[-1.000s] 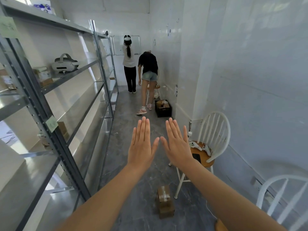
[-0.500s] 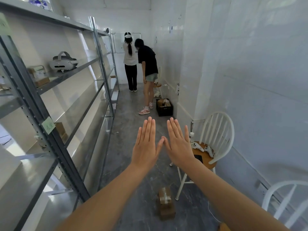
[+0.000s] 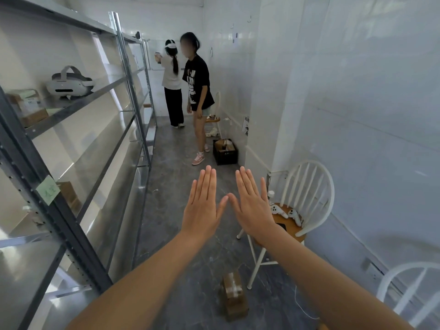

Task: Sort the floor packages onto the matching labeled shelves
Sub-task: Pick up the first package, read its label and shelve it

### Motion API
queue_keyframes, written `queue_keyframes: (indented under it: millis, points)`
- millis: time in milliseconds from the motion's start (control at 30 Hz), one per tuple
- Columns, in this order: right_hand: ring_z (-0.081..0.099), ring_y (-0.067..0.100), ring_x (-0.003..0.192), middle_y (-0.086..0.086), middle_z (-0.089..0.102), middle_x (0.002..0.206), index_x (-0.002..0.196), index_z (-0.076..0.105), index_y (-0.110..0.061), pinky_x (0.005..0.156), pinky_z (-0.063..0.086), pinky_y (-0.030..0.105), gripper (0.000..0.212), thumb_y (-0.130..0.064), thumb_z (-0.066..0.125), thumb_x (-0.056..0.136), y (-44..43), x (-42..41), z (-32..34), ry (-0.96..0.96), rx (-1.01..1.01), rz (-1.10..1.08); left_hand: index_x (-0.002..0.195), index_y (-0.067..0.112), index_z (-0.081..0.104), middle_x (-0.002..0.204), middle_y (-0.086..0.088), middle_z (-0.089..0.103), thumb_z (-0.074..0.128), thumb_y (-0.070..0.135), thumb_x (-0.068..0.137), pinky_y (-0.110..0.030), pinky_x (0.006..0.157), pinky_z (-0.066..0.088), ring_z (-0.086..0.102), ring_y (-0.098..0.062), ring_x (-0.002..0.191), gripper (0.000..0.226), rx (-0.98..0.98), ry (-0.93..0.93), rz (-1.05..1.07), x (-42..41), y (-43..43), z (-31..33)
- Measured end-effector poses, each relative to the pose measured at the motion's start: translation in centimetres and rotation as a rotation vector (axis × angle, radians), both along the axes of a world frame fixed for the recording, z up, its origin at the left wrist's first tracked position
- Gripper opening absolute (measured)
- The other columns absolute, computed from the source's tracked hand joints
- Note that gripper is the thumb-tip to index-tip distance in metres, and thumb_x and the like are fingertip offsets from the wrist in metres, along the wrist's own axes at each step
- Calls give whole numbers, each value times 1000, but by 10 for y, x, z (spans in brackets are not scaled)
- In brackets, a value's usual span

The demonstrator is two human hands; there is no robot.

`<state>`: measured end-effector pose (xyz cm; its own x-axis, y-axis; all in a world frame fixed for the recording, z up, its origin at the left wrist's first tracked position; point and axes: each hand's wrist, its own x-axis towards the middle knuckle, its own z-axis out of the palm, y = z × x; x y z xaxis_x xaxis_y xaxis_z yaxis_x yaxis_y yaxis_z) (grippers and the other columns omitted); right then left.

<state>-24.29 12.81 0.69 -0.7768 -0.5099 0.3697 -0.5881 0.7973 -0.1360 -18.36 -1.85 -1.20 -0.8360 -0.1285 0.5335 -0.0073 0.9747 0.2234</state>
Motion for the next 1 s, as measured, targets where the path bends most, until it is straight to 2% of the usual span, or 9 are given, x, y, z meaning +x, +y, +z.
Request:
queue_keyframes:
  millis: [133, 300, 400, 633, 1000]
  points:
    - [-22, 14, 151, -1, -16, 167, 159, -8, -18, 123, -16, 43, 66, -50, 14, 106, -17, -8, -7, -24, 6, -15, 159, 11, -13, 168, -4, -18, 17, 54, 104, -36, 126, -6, -19, -13, 154, 76, 35, -20, 1, -10, -26, -4]
    - [-24, 13, 151, -2, -18, 167, 159, -8, -18, 121, -20, 41, 66, -50, 12, 106, -35, -11, -19, -49, 16, -45, 159, 10, -9, 169, -6, -14, 18, 53, 105, -37, 127, -3, -15, -15, 155, 75, -33, -52, -37, -17, -44, -19]
    - [-22, 13, 151, -1, -16, 167, 159, -7, -17, 121, -19, 41, 66, -49, 13, 106, -44, -13, -26, -69, 8, -33, 159, 10, -10, 168, -5, -15, 23, 51, 106, -35, 126, -6, -16, -14, 155, 75, -16, -65, -42, -19, -51, -26]
    - [-17, 14, 153, 0, -10, 168, 160, -2, -15, 124, -13, 44, 66, -48, 17, 107, -53, -30, -40, -98, 15, -37, 160, 9, -5, 169, -6, -11, 16, 57, 103, -33, 126, -7, -11, -16, 156, 77, -1, -99, -29, -38, -60, -45]
    - [-22, 12, 150, -1, -12, 168, 160, -4, -16, 121, -18, 42, 65, -48, 16, 107, -44, -97, -54, -133, 45, 11, 160, 8, -4, 169, -7, -8, 17, 55, 103, -35, 126, -5, -10, -17, 156, 76, 30, -115, 31, -89, -48, -62]
